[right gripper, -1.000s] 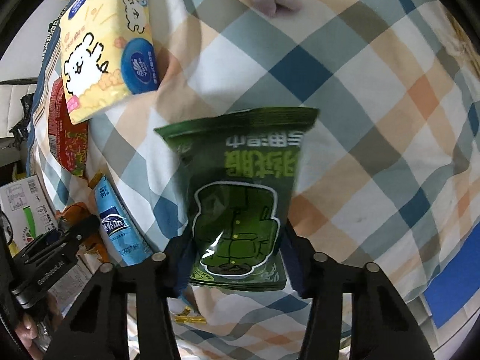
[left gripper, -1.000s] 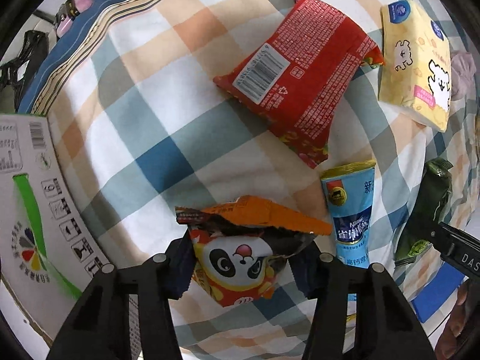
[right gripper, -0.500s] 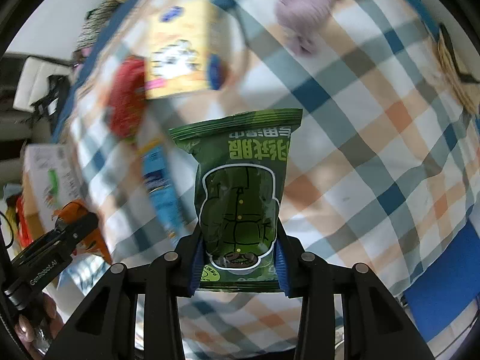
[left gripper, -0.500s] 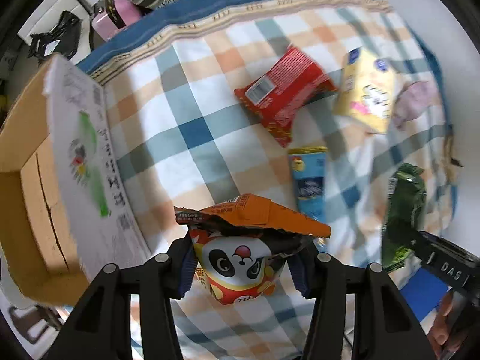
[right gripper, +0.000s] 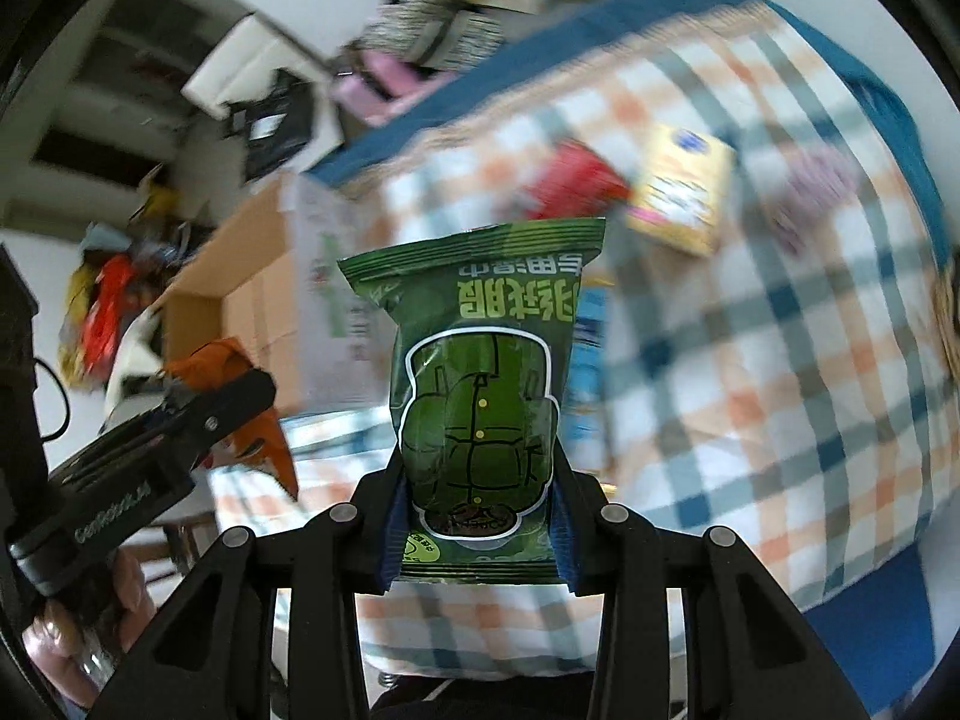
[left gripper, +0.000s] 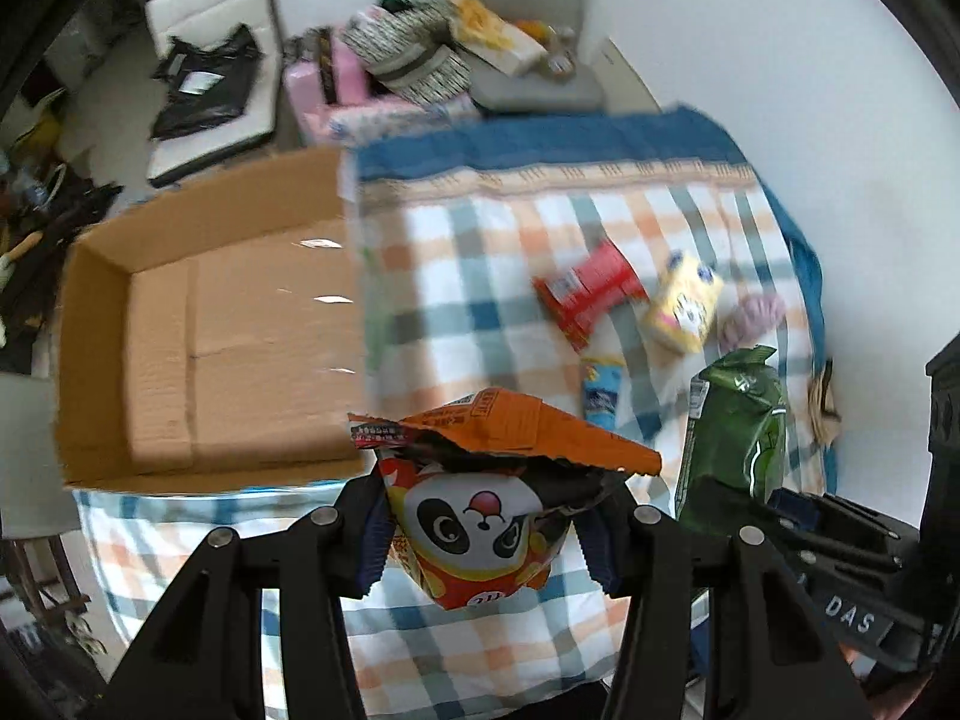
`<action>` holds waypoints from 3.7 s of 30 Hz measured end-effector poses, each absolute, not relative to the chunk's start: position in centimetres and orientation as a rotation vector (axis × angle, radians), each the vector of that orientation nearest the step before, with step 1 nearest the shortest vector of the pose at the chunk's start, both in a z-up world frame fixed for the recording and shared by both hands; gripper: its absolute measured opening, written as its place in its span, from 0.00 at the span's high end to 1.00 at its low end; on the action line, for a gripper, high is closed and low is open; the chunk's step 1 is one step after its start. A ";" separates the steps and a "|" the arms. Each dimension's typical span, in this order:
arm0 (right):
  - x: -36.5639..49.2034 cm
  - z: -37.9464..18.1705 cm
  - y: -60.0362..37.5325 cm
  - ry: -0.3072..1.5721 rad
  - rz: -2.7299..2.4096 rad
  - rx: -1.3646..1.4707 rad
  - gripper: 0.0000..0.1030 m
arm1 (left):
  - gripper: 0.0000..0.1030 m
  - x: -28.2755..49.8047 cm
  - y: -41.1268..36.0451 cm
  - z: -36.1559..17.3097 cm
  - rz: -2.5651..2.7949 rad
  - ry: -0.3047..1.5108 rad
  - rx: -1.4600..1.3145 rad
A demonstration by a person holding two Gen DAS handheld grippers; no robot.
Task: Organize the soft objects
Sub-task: 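Carry both bags into the box and open both tools to release them, then grasp the red snack packet with left tool while right tool grasps Vinda tissue pack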
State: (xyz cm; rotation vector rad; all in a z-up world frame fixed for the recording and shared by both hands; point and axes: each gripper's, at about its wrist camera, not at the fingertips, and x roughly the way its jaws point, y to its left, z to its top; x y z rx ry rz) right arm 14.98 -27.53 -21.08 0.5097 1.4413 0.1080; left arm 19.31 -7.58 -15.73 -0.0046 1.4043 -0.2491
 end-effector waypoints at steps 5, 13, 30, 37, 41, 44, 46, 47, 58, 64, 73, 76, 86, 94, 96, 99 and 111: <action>17.2 -17.8 -21.8 1.401 0.203 0.444 0.60 | 0.53 20.6 -2.6 -13.3 -0.189 1.342 -0.028; 20.6 -15.9 -13.3 1.389 0.253 0.383 0.60 | 0.53 23.6 4.1 -13.2 -0.143 1.324 -0.044; 31.6 -25.4 -3.1 1.491 0.151 0.238 0.60 | 0.53 34.0 12.7 -23.0 -0.140 1.487 -0.142; 34.5 -30.2 -1.6 1.541 0.113 0.169 0.60 | 0.53 36.5 12.8 -28.2 -0.171 1.580 -0.165; 35.6 -32.3 -0.9 1.561 0.103 0.145 0.60 | 0.52 37.6 12.6 -30.4 -0.190 1.618 -0.179; 36.3 -33.3 -0.5 1.565 0.101 0.138 0.60 | 0.52 38.1 12.4 -31.3 -0.186 1.633 -0.165; 36.6 -33.7 -0.4 1.562 0.087 0.131 0.60 | 0.51 38.4 12.3 -31.5 -0.176 1.633 -0.149; 36.8 -33.8 -0.4 1.557 0.082 0.125 0.60 | 0.51 38.5 12.3 -31.5 -0.171 1.630 -0.142; 36.9 -33.3 0.0 1.535 0.069 0.118 0.36 | 0.29 38.2 13.4 -31.4 -0.177 1.630 -0.171; 35.6 -32.1 -0.1 1.532 0.079 0.127 0.14 | 0.15 37.3 14.1 -29.7 -0.170 1.595 -0.177; 32.1 -29.4 0.9 1.507 0.089 0.083 0.00 | 0.15 33.2 14.8 -26.2 -0.134 1.509 -0.108; 30.8 -28.1 1.2 1.487 0.093 0.075 0.00 | 0.12 31.8 15.4 -25.2 -0.127 1.482 -0.106; 26.2 -23.0 1.3 1.400 0.101 0.071 0.00 | 0.05 27.4 15.9 -20.9 -0.117 1.390 -0.078; 22.8 -18.9 0.6 1.340 0.138 0.117 0.00 | 0.05 24.3 15.8 -16.5 -0.067 1.293 -0.058; 21.7 -17.8 -0.6 1.305 0.143 0.156 0.00 | 0.05 23.6 14.9 -15.4 -0.064 1.269 -0.036; 20.7 -16.5 -2.6 1.269 0.140 0.202 0.00 | 0.05 22.7 12.5 -13.4 -0.066 1.218 0.023; 18.3 -16.4 -21.8 1.236 -0.100 0.378 0.00 | 0.05 25.2 -5.2 -12.6 -0.221 1.140 0.268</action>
